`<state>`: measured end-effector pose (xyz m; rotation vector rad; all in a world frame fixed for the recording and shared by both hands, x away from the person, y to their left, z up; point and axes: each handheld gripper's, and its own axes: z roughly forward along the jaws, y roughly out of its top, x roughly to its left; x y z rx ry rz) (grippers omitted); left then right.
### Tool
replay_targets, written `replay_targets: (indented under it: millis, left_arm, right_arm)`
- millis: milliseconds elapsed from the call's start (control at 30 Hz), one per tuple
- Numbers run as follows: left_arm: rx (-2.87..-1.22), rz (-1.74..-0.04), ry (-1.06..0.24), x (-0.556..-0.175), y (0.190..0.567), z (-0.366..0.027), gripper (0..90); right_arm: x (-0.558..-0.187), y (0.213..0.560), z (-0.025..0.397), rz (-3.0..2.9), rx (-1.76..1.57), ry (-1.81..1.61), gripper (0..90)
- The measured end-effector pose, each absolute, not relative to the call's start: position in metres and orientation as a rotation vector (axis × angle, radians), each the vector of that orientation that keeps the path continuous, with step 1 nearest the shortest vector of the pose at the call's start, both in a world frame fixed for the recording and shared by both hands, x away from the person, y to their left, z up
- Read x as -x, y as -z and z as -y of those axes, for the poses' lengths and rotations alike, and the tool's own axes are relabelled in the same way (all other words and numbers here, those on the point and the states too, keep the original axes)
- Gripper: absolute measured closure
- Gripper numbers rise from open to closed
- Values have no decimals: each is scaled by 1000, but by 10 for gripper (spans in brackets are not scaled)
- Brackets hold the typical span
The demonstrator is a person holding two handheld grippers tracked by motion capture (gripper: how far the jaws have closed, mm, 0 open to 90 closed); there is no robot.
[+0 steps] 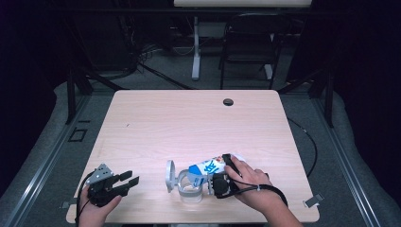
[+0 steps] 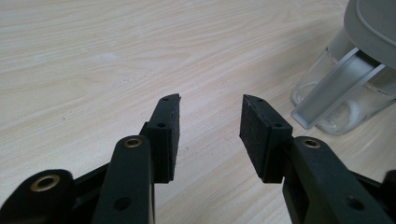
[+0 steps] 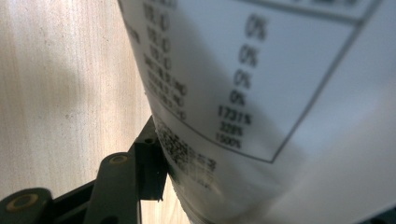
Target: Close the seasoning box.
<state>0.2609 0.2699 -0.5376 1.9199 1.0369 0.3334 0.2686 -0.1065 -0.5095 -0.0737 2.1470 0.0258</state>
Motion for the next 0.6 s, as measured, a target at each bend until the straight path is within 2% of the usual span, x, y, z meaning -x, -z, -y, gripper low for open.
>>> replay_targets:
  millis: [600]
  left_arm:
    - [-1924,-1044,-331,-261,537,-271,583]
  right_arm:
    - [-267,499,103,-2186,123,56,468]
